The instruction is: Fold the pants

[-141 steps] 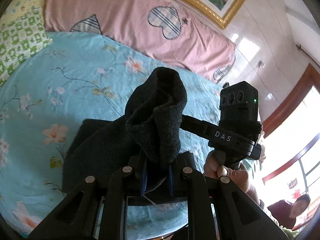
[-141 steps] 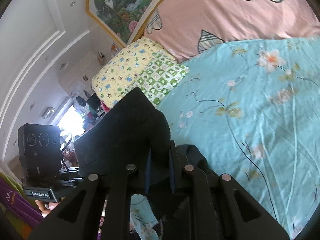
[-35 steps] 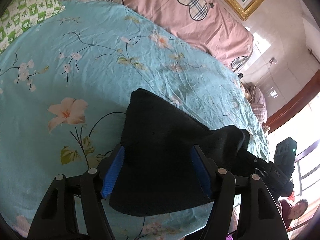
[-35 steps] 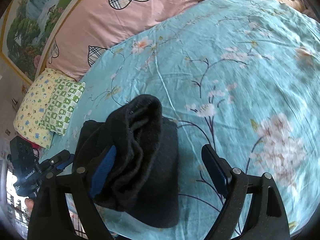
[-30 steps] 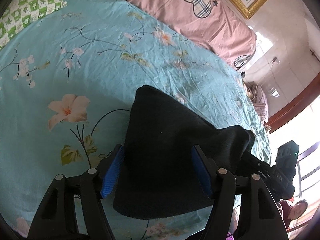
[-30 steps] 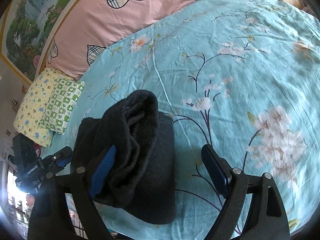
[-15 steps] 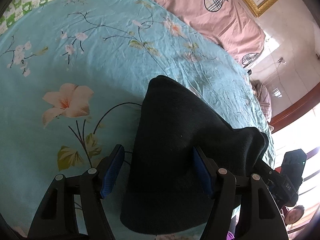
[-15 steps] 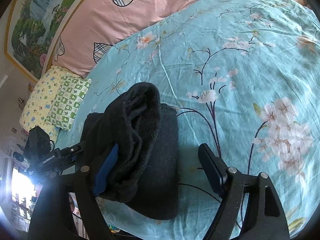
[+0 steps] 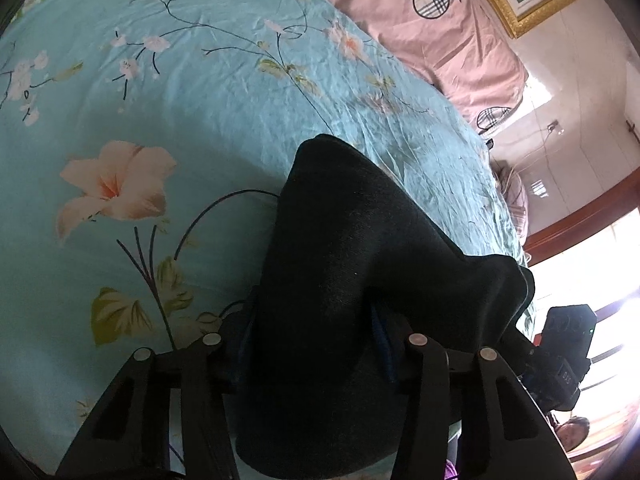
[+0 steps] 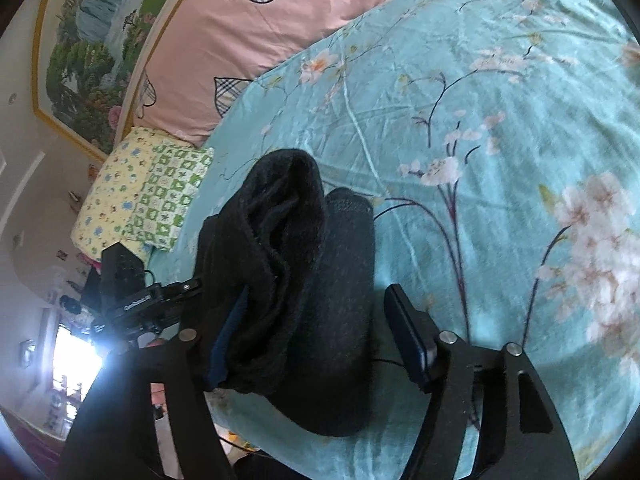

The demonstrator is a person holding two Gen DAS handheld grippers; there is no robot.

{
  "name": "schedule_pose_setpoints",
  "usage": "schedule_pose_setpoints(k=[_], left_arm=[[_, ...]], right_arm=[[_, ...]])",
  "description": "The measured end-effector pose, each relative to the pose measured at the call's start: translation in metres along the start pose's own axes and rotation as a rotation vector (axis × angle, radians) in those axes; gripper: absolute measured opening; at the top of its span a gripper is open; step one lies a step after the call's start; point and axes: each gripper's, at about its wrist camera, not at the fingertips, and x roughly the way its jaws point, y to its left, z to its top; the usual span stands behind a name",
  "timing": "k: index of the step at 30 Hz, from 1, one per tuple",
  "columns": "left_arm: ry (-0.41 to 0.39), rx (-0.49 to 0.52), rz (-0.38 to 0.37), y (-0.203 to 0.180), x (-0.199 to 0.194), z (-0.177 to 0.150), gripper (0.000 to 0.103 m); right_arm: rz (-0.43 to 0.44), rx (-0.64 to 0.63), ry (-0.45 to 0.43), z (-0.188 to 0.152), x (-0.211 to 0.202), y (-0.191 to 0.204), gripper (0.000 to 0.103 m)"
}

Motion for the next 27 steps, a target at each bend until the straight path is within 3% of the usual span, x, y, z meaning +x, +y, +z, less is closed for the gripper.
schedule_pose_setpoints(k=[9, 19, 27], left_arm=[[-0.028, 0.027, 0.013, -0.015, -0.013, 0.000, 0.031], [-0.116, 0.050, 0.026, -0.027, -0.052, -0.001, 0.028], [-0.222, 0.013, 0.076, -0.009, -0.090, 0.014, 0.028]], right_arm=[[0.042, -0.008, -0.005, 0.000, 0.000, 0.009, 0.052], [0.090, -0.064, -0.021, 0.012, -0.004, 0.028, 0.047], [0.155, -0.130, -0.006, 0.039, 0.026, 0.058, 0.046]])
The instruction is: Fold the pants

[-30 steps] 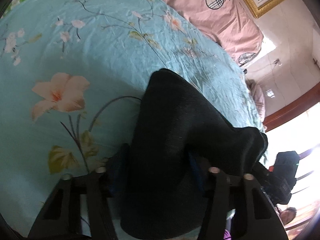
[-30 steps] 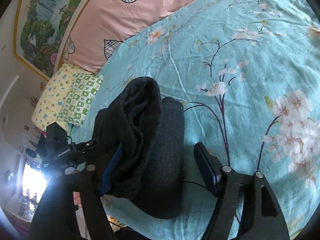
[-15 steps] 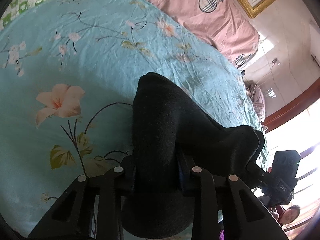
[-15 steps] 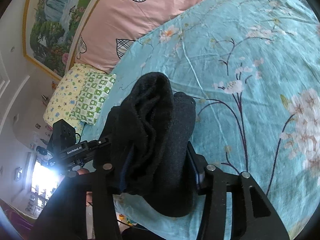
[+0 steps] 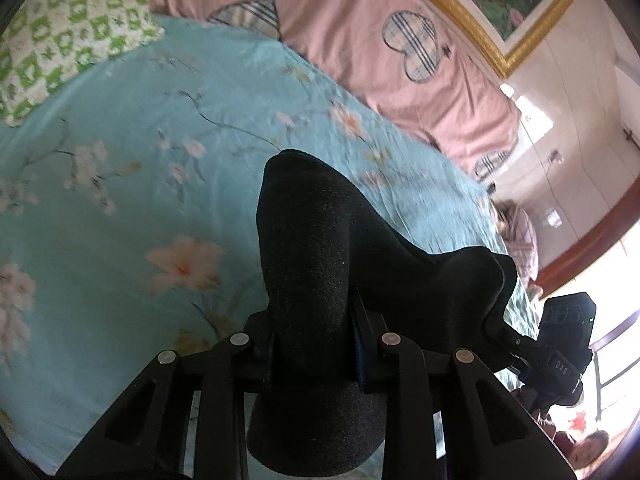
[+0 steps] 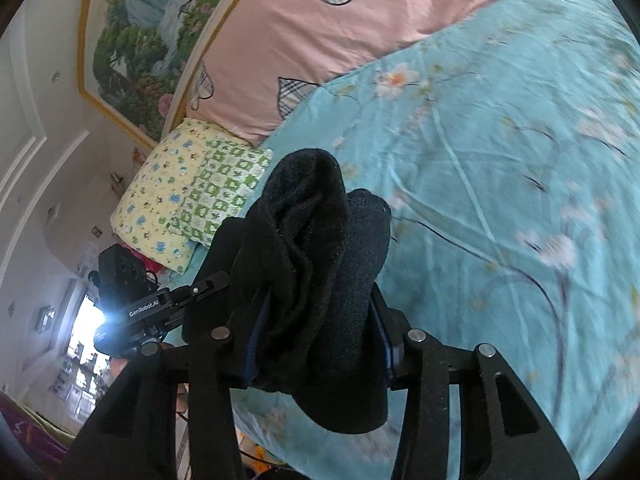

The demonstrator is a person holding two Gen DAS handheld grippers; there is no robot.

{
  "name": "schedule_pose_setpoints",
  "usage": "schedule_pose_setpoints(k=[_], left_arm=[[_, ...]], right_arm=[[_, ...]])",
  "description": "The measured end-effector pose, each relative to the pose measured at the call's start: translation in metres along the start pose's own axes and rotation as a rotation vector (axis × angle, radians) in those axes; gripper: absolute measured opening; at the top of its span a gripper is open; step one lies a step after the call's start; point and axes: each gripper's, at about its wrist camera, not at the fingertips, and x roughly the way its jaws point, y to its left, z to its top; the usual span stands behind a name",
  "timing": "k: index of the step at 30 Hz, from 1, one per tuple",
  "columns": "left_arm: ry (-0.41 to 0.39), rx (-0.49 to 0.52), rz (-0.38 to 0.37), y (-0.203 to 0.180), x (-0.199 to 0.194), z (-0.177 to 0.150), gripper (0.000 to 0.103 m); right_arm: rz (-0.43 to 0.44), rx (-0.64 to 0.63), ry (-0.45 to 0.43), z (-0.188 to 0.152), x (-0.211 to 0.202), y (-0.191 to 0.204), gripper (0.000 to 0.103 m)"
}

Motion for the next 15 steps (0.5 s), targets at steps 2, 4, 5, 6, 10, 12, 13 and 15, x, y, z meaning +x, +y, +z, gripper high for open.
schedule_pose_setpoints(k=[2, 4, 5, 6, 10, 12, 13, 15], left_arm=[[-0.020, -0.015, 0.017, 0.009, -0.005, 0.005, 0.028], [-0.041, -0.037, 0.035, 0.018, -0.010, 0.010, 0.028], [-0.050, -0.048, 0.042, 0.023, -0.012, 0.013, 0.028], [-0.056, -0.056, 0.048, 0.027, -0.013, 0.015, 0.028], [-0.084, -0.080, 0.080, 0.042, -0.020, 0.023, 0.028], [-0.095, -0.083, 0.096, 0.046, -0.021, 0.027, 0.028], [-0.101, -0.083, 0.107, 0.048, -0.022, 0.030, 0.028], [-0.112, -0.082, 0.127, 0.051, -0.020, 0.036, 0.028]], right_arm=[[0.011, -0.022, 0.012, 0.008, 0.012, 0.006, 0.046], [0.023, -0.048, 0.026, 0.016, 0.026, 0.012, 0.046], [0.029, -0.060, 0.036, 0.021, 0.034, 0.015, 0.046], [0.035, -0.068, 0.044, 0.024, 0.040, 0.017, 0.046], [0.057, -0.097, 0.070, 0.036, 0.064, 0.026, 0.046], [0.067, -0.107, 0.082, 0.043, 0.076, 0.030, 0.046], [0.072, -0.112, 0.088, 0.046, 0.082, 0.031, 0.046], [0.079, -0.119, 0.104, 0.052, 0.095, 0.033, 0.046]])
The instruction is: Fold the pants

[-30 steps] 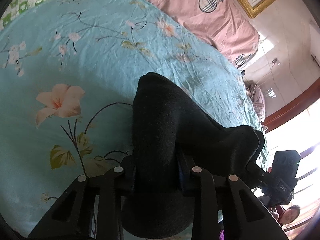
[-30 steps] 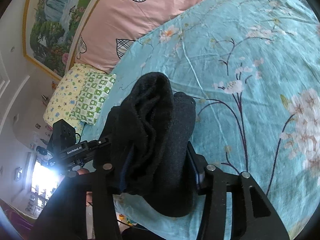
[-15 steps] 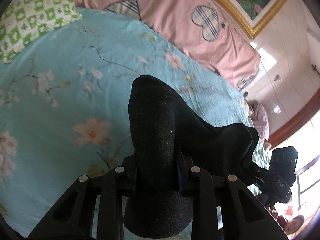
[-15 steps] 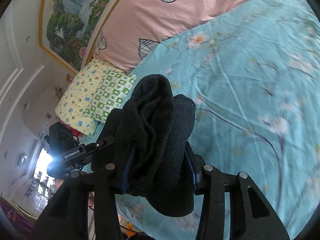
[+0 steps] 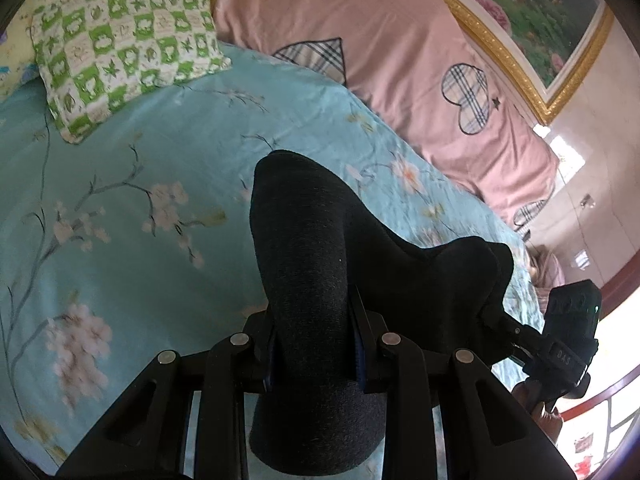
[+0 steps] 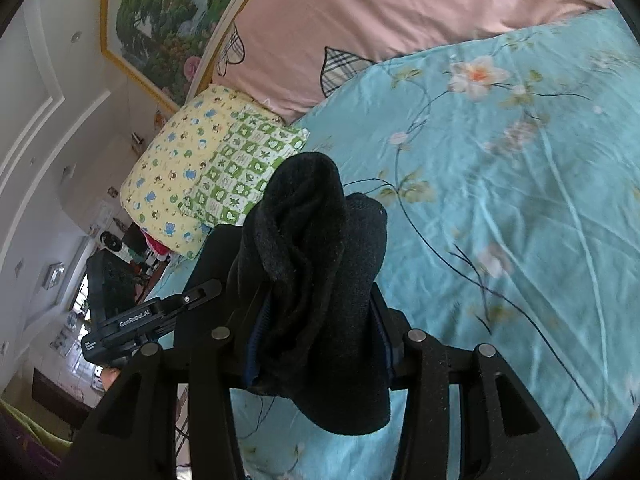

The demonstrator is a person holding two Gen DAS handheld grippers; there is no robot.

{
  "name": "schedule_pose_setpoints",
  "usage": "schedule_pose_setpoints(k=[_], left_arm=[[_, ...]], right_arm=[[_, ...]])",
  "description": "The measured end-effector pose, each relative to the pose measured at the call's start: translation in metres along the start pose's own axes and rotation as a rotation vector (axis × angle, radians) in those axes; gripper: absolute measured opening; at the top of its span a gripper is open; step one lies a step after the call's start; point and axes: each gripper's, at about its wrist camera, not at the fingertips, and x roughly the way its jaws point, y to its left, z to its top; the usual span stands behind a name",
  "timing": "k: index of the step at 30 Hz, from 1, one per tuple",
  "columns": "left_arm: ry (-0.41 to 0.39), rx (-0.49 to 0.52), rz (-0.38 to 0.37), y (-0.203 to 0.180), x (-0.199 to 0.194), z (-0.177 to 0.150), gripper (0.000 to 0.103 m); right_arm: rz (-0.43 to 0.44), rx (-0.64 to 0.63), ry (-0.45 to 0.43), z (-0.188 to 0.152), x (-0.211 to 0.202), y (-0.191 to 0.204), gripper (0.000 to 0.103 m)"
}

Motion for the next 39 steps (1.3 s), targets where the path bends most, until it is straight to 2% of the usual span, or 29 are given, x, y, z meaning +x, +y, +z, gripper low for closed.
schedule_pose_setpoints(k=[9, 20, 31, 39], left_arm=[[-0.038, -0.020, 0.069, 0.019, 0.013, 0.022, 0.028], [-0.066, -0.063, 0.112, 0.042, 0.029, 0.049, 0.028], [-0.051, -0.095, 0.125, 0.070, 0.040, 0.045, 0.028], [-0.031, -0.083, 0.144, 0.075, 0.052, 0.038, 0.038]], right_arm=[[0.010, -0.038, 0.057, 0.037, 0.056, -0.002, 0.046], [0.031, -0.051, 0.078, 0.071, 0.105, -0.007, 0.046], [0.018, -0.062, 0.113, 0.077, 0.132, -0.013, 0.049], [-0.018, -0.031, 0.113, 0.075, 0.136, -0.031, 0.053]])
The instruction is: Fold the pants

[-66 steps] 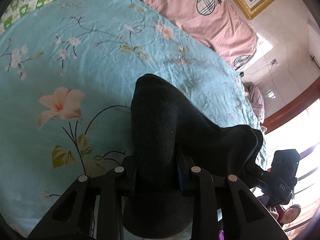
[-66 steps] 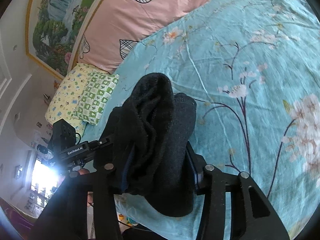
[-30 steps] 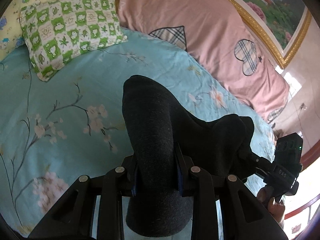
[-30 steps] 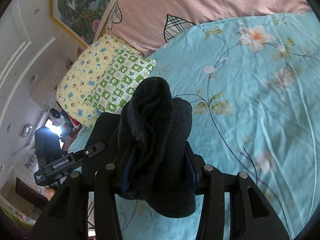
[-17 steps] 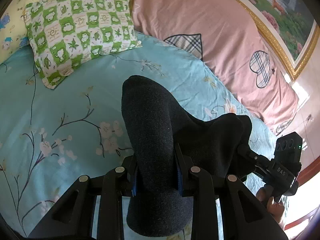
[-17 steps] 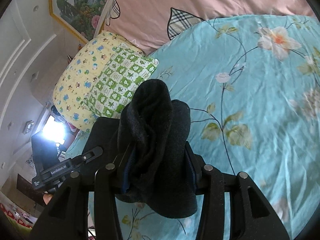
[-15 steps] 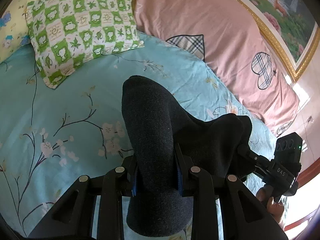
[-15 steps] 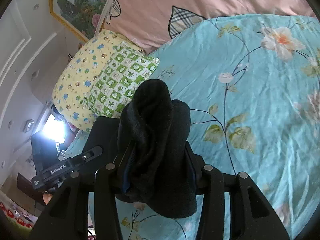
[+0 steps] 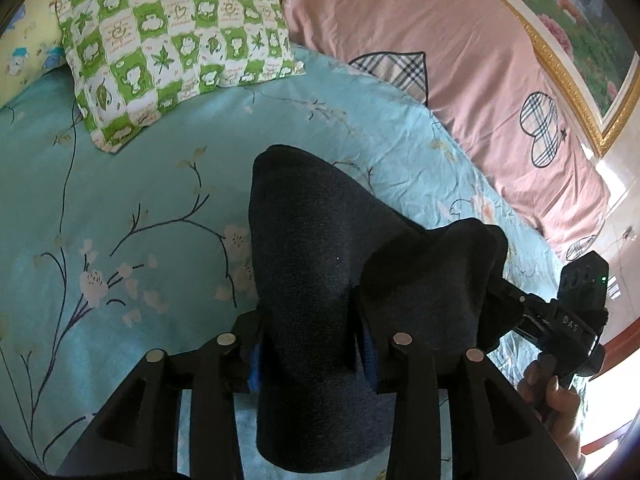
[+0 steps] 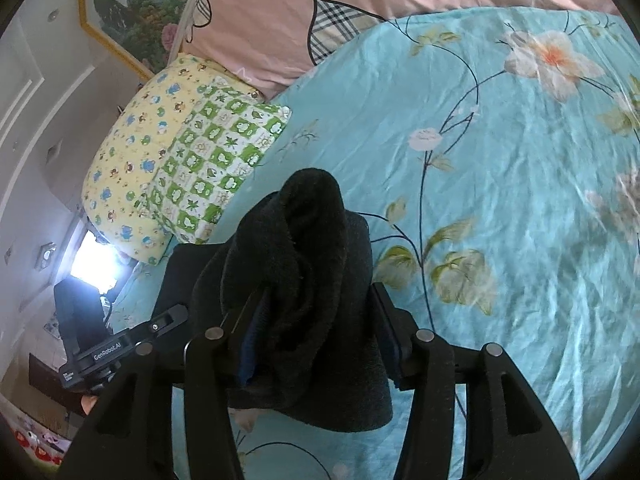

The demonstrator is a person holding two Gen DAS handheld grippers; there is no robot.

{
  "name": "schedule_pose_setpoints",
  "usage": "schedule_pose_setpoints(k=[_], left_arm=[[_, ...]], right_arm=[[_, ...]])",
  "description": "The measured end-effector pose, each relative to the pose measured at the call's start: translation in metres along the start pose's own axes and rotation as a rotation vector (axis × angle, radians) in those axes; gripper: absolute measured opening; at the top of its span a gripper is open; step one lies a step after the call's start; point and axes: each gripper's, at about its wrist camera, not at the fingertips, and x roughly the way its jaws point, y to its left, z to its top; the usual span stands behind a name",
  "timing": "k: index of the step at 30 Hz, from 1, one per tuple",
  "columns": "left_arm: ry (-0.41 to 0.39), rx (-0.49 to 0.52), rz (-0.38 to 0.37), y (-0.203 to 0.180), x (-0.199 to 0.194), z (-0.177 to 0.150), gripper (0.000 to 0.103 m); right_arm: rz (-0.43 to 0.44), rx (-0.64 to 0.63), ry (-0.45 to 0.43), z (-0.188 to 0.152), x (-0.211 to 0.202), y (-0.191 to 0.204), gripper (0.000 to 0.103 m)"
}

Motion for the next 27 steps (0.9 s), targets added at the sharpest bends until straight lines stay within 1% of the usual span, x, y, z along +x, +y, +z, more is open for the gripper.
schedule_pose_setpoints(k=[1, 3, 6, 10, 12, 14, 15, 16, 18, 21, 27], left_arm=[[0.003, -0.003, 0.000, 0.001, 0.002, 0.000, 0.039], [0.006, -0.009, 0.006, 0.003, 0.004, -0.001, 0.045], [0.007, -0.013, 0.007, 0.005, 0.004, -0.001, 0.046], [0.002, -0.003, 0.025, 0.002, 0.000, -0.002, 0.049], [-0.009, 0.002, 0.032, 0.001, -0.006, -0.004, 0.055], [-0.021, 0.007, 0.041, -0.001, -0.013, -0.007, 0.060], [-0.026, 0.009, 0.042, -0.002, -0.016, -0.008, 0.060], [-0.032, 0.011, 0.046, -0.004, -0.020, -0.010, 0.061], [-0.042, 0.013, 0.054, -0.005, -0.026, -0.013, 0.068], [-0.054, 0.013, 0.064, -0.006, -0.037, -0.020, 0.069], [-0.059, 0.045, 0.096, -0.013, -0.053, -0.040, 0.070]], right_arm=[[-0.004, -0.003, -0.002, 0.000, 0.000, 0.000, 0.054], [-0.017, -0.016, -0.004, -0.001, 0.000, 0.000, 0.055], [-0.032, -0.027, -0.007, -0.001, 0.001, 0.000, 0.060], [-0.035, -0.036, -0.011, -0.001, -0.002, 0.002, 0.061], [-0.033, -0.043, -0.016, -0.002, -0.004, 0.006, 0.062], [-0.037, -0.061, -0.026, -0.004, -0.008, 0.012, 0.068], [-0.030, -0.074, -0.033, -0.006, -0.011, 0.016, 0.072], [-0.024, -0.084, -0.038, -0.007, -0.013, 0.020, 0.073], [-0.012, -0.119, -0.051, -0.011, -0.020, 0.031, 0.074], [-0.029, -0.176, -0.064, -0.018, -0.029, 0.045, 0.079], [-0.047, -0.255, -0.084, -0.036, -0.044, 0.062, 0.082]])
